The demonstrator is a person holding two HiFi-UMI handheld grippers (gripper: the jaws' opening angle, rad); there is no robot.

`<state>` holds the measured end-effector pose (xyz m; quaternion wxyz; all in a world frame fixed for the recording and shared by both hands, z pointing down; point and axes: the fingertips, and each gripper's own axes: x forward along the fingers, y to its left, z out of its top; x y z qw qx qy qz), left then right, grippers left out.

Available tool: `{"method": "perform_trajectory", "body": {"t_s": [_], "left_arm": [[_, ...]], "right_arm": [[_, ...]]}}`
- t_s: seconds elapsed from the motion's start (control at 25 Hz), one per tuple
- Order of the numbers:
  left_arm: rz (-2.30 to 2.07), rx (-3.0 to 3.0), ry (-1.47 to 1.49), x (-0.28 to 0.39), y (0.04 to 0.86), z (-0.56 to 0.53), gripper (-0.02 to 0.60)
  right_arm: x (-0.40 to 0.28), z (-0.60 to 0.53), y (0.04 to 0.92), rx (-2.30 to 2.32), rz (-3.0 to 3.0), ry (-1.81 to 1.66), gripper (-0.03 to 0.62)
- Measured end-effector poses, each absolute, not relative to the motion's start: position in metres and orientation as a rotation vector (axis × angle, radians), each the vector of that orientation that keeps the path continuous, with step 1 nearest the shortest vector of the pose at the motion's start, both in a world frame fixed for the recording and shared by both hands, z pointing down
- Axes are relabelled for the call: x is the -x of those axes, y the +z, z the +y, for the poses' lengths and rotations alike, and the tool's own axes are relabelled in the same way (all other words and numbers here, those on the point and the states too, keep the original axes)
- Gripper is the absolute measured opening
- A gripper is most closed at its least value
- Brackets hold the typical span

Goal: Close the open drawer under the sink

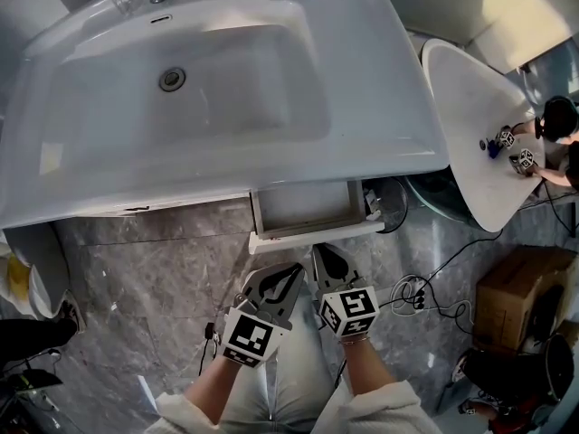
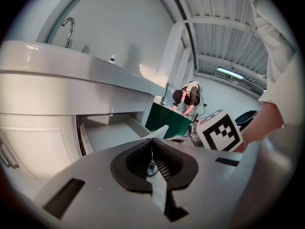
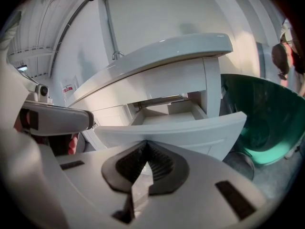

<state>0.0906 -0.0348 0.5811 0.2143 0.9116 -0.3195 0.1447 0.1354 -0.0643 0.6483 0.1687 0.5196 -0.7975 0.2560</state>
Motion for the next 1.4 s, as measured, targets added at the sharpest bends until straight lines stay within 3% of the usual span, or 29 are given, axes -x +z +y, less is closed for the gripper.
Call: {"method": "perform_trajectory", "body": {"t_s": [1.4], "left_arm": [[-0.998,-2.499,0.361,-0.065,0.571,-0.070,0.017]], "right_arm": [[-0.124,-0.118,0.641,-1.501,-2.280,0.679,0.009]]}}
